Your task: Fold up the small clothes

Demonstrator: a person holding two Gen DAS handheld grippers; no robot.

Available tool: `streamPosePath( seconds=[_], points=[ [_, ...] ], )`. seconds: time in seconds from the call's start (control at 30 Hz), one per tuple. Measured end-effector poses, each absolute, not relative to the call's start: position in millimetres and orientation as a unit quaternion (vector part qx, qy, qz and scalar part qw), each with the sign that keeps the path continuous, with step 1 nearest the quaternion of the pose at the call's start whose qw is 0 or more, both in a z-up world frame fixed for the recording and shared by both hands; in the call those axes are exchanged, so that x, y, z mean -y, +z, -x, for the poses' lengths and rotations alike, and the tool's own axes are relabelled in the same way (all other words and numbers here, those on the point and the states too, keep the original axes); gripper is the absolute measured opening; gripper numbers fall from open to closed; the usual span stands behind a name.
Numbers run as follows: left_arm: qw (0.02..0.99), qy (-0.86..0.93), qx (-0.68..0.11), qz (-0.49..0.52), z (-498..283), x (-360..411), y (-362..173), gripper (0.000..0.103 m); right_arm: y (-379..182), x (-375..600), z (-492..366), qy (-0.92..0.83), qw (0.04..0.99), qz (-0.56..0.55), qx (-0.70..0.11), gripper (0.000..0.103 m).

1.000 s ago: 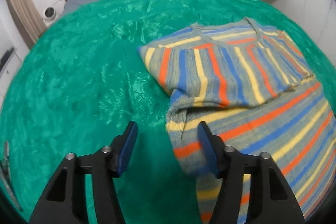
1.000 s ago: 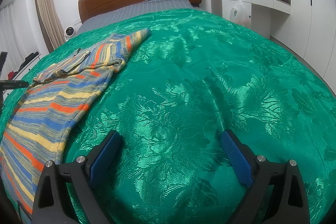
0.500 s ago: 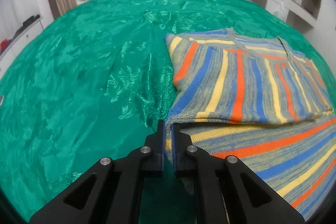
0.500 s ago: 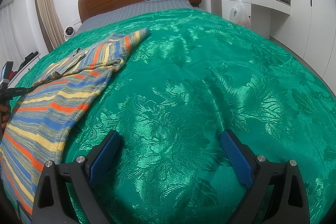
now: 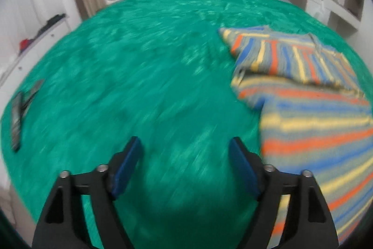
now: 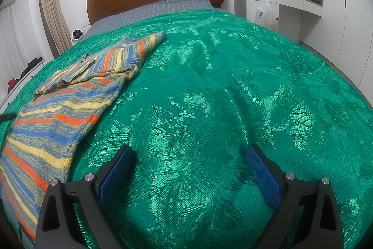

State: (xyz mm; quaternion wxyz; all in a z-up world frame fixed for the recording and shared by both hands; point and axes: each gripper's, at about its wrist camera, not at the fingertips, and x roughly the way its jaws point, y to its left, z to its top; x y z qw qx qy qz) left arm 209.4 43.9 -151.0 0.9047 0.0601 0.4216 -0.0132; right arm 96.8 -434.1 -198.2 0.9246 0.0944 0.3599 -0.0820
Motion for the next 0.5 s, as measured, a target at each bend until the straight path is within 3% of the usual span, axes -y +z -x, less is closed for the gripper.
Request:
streamPosePath(
  seconds=[0.5],
  points=[
    [0.907,0.012,-0.421,-0.007,-189,-77,-188,0.099,-199,433,-98,-0.087,0.924,-0.089,-0.363,0.097]
  ],
)
